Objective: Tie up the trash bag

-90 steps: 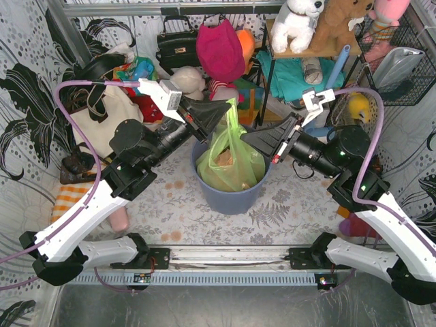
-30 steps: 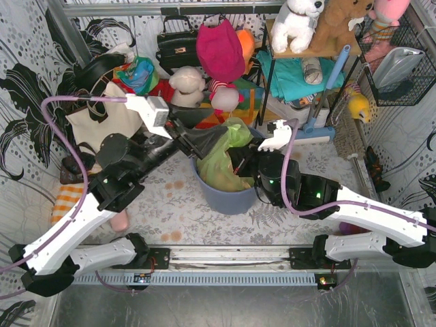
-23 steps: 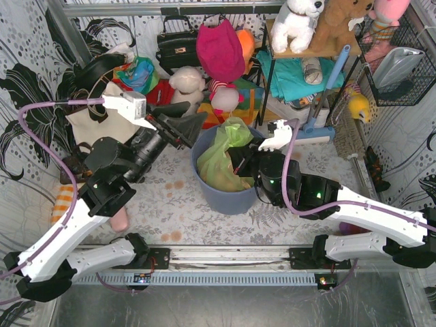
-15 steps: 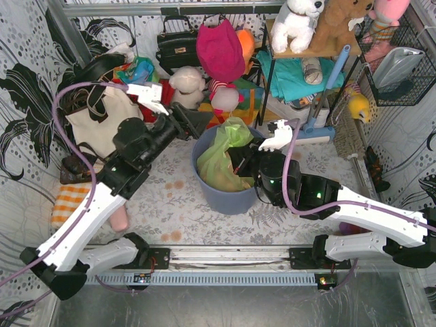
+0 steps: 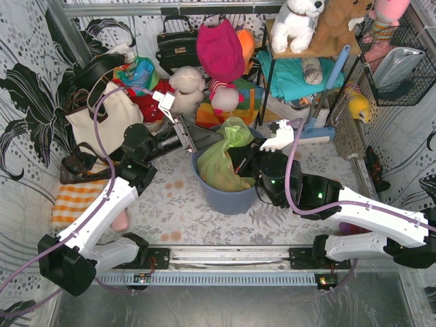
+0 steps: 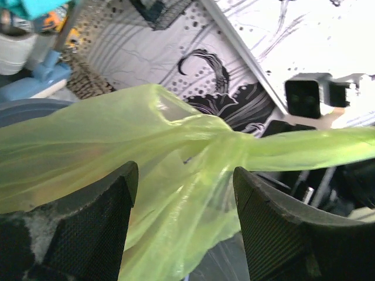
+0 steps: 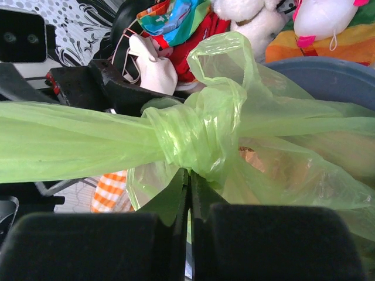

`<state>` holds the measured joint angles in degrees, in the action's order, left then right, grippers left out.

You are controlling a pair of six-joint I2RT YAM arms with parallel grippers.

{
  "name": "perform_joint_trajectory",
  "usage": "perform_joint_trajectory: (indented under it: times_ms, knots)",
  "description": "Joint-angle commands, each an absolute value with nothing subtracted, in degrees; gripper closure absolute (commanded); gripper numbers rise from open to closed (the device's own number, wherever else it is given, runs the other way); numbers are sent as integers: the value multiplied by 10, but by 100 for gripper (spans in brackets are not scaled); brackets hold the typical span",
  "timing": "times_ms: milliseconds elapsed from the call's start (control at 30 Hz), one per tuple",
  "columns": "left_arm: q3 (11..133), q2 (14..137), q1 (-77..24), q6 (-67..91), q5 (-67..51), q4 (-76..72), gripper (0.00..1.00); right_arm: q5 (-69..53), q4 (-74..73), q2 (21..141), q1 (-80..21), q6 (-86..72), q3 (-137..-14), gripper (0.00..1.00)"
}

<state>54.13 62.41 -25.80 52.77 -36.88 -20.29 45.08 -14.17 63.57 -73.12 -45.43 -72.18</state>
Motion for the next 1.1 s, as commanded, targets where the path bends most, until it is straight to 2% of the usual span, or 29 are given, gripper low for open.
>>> perform_joint_trajectory:
  times_ms: [0, 333, 367, 567, 633, 700, 900, 1067]
  knots:
    - [533, 631, -254, 579, -442, -329, 26, 461, -145, 627, -735, -467, -718, 100]
    - [558, 625, -254, 480, -438, -174, 29, 462, -138, 627, -735, -467, -717, 100]
    - [560, 623, -254, 476, -435, -165, 32, 462, -136, 628, -735, -467, -717, 100]
    - [571, 611, -255, 475, -435, -149, 73, 463, -125, 638, -735, -470, -712, 100]
    - [574, 607, -255, 471, -446, -149, 85, 469, -113, 638, -735, -471, -705, 100]
    - [578, 600, -255, 461, -448, -135, 92, 481, -97, 638, -735, -473, -694, 100]
    - [569, 577, -256, 461, -468, -110, 96, 521, -4, 648, -735, -445, -655, 100]
    - [551, 556, -261, 467, -473, -93, 96, 514, 146, 655, -735, -376, -612, 100]
